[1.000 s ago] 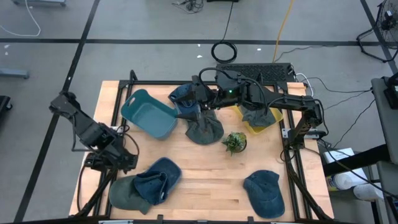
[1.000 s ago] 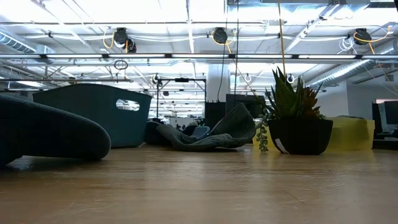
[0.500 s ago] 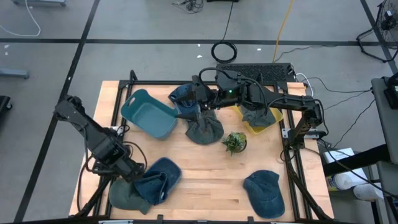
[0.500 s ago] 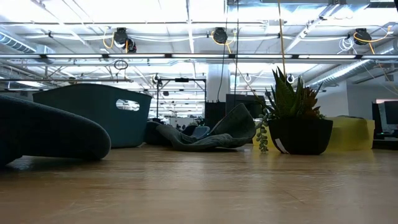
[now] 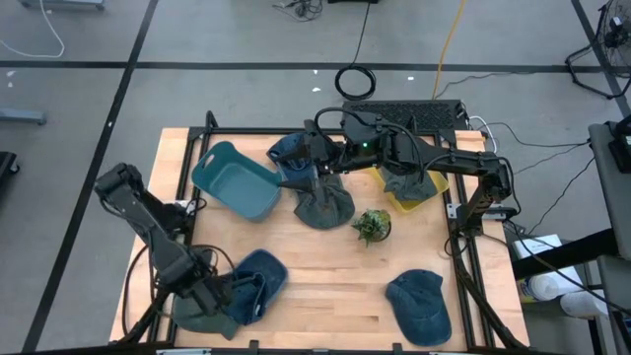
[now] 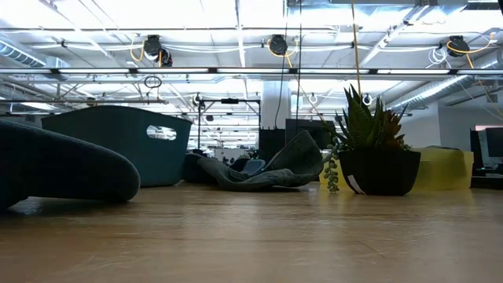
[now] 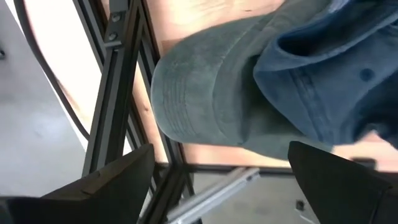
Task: Pick & Place hat
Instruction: Put the bottom gray cap into the yellow bin
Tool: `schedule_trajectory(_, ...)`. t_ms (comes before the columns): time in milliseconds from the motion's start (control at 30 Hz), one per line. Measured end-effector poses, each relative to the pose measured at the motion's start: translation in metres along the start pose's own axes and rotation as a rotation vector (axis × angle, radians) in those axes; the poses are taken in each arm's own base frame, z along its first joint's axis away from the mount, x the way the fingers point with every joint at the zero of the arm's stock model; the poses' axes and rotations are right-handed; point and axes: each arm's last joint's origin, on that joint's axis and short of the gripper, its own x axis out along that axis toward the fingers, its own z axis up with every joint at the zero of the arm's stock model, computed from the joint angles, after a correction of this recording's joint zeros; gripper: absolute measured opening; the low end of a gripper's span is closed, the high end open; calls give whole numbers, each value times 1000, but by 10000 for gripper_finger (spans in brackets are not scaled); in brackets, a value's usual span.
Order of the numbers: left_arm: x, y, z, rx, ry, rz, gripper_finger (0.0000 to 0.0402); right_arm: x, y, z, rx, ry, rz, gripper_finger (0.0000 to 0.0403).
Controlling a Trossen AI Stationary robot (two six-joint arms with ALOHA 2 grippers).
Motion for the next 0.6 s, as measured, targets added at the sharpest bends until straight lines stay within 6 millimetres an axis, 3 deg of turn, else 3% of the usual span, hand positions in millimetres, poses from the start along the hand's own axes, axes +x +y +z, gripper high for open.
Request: schedule_trajectory(600,63,-44,-18,162,-124,146,379,0,0,0,0,2,0,247)
